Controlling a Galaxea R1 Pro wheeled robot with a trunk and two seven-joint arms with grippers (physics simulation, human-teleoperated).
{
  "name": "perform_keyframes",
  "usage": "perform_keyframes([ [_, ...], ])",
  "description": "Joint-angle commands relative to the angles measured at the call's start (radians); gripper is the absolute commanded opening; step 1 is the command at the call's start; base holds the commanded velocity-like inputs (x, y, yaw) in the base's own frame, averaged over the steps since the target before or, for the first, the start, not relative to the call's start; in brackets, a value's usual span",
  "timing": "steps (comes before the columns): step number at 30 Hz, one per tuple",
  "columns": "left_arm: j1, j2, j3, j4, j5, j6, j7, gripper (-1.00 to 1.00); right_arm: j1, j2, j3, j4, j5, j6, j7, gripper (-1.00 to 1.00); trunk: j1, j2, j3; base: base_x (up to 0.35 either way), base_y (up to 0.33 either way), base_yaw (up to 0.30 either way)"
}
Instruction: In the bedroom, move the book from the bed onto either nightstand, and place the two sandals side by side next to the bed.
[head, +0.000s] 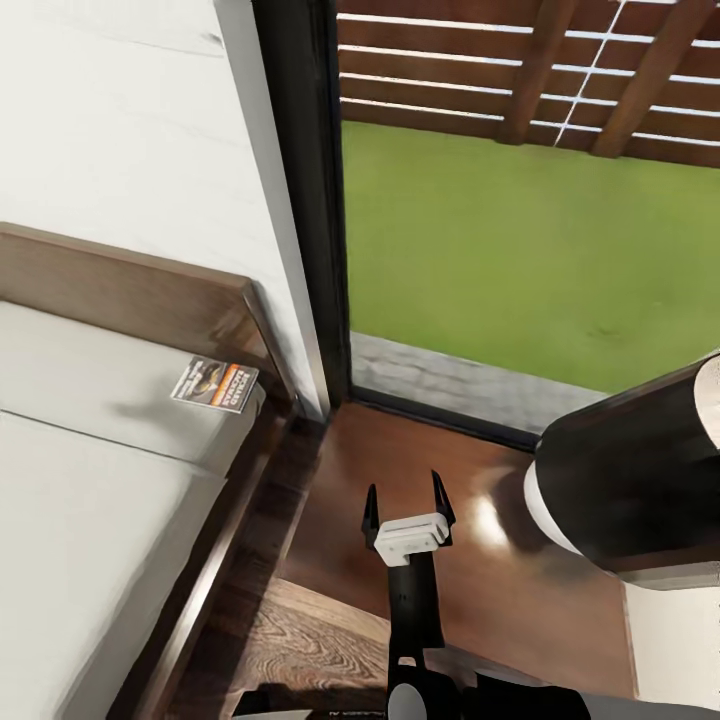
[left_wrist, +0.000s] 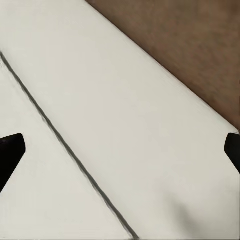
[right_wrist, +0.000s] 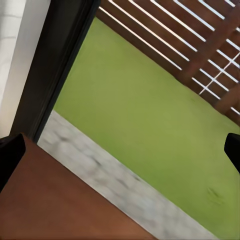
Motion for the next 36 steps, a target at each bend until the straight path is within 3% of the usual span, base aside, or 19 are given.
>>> perform_keyframes([
  [1, 0.000, -0.001, -0.005, -0.003, 0.003, 0.006, 0.007, 1.00, -0.002, 0.000, 0.003, -0.002, -0.006, 0.011, -0.006, 1.00, -0.004, 0.007, 0.003, 0.000, 0.000, 0.000],
  [4, 0.000, -0.002, -0.047, -0.028, 0.004, 0.006, 0.061, 1.00, -0.002, 0.000, 0.003, -0.002, -0.008, 0.010, -0.005, 1.00, -0.015, 0.028, 0.012, 0.000, 0.000, 0.000],
  [15, 0.000, 0.002, -0.050, -0.033, 0.010, 0.011, 0.067, 1.00, -0.002, 0.000, 0.003, -0.002, -0.009, 0.009, -0.005, 1.00, -0.058, 0.105, 0.047, 0.000, 0.000, 0.002],
  [27, 0.025, -0.001, -0.057, -0.035, -0.007, -0.008, 0.088, 1.00, -0.002, 0.000, 0.003, -0.002, -0.008, 0.009, -0.005, 1.00, -0.104, 0.189, 0.084, 0.000, 0.000, 0.257],
  [36, 0.044, -0.004, -0.058, -0.044, -0.032, -0.029, 0.143, 1.00, -0.002, 0.000, 0.003, -0.002, -0.009, 0.008, -0.005, 1.00, -0.138, 0.252, 0.113, 0.000, 0.000, 0.272],
])
